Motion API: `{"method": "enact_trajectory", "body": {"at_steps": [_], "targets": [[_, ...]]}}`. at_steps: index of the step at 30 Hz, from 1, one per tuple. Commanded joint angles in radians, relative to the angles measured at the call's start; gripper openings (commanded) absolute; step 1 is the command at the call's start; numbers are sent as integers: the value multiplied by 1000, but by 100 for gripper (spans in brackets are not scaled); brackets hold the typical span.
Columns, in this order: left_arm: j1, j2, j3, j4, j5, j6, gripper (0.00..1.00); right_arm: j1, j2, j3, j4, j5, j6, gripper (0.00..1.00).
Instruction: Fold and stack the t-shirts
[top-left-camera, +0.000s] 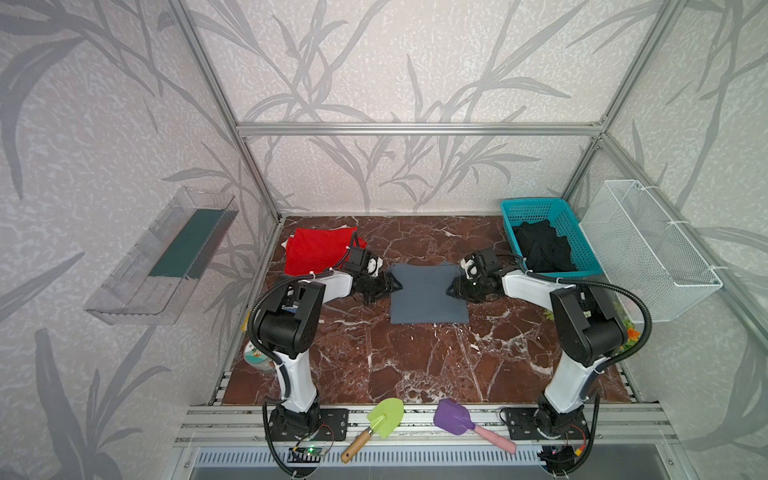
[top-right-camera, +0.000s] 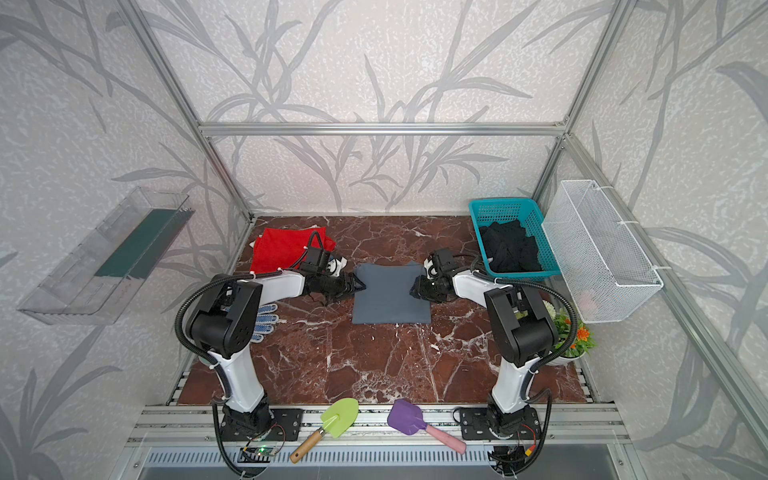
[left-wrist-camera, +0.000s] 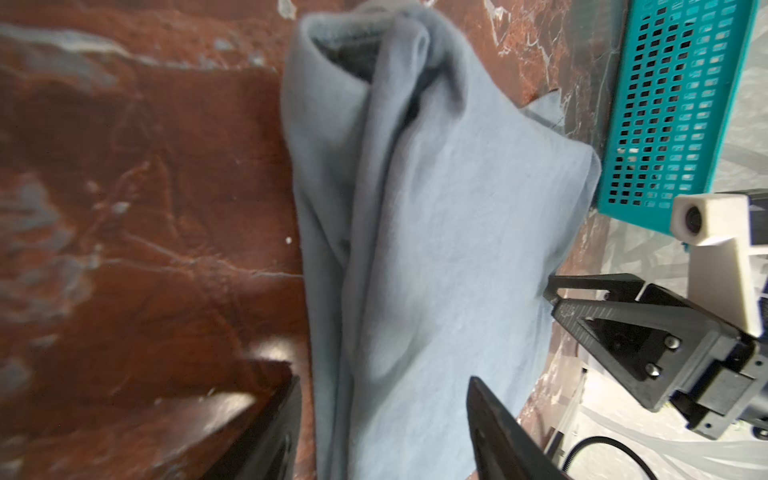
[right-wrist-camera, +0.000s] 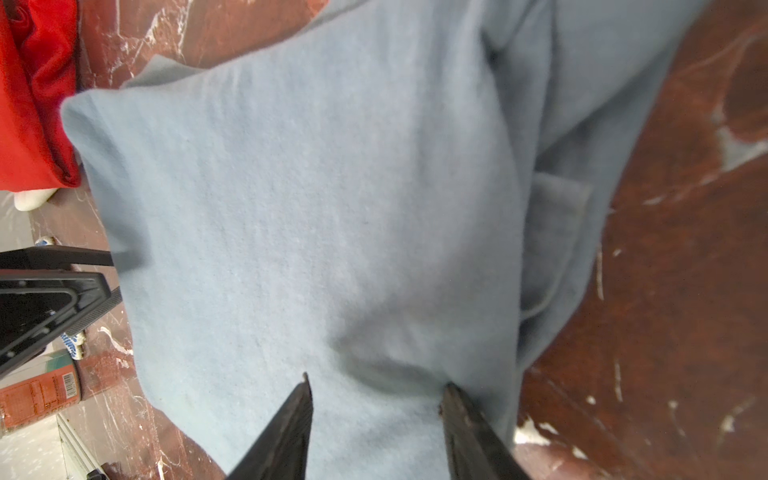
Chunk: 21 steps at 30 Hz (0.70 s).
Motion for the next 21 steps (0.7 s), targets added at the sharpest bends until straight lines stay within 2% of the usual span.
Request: {"method": "enact_trajectory", "body": {"at_steps": [1, 8, 12, 14, 16, 21], "targets": [[-2, 70, -43, -21, 4, -40, 62, -5, 40, -32, -24, 20, -10, 52], [-21, 115, -69, 99, 23, -100, 57, -5, 45, -32, -24, 16, -9, 52], [-38, 143, -46, 134, 6, -111, 49, -6, 41, -33, -27, 15, -10, 52], [-44, 147, -28, 122, -6, -100, 42, -5, 37, -34, -25, 15, -11, 52], [-46, 144, -4, 92, -13, -84, 28, -7, 29, -36, -19, 11, -14, 52], [-44, 100, 128, -167, -85, 29, 4, -8, -48, -50, 31, -22, -36, 52]]}}
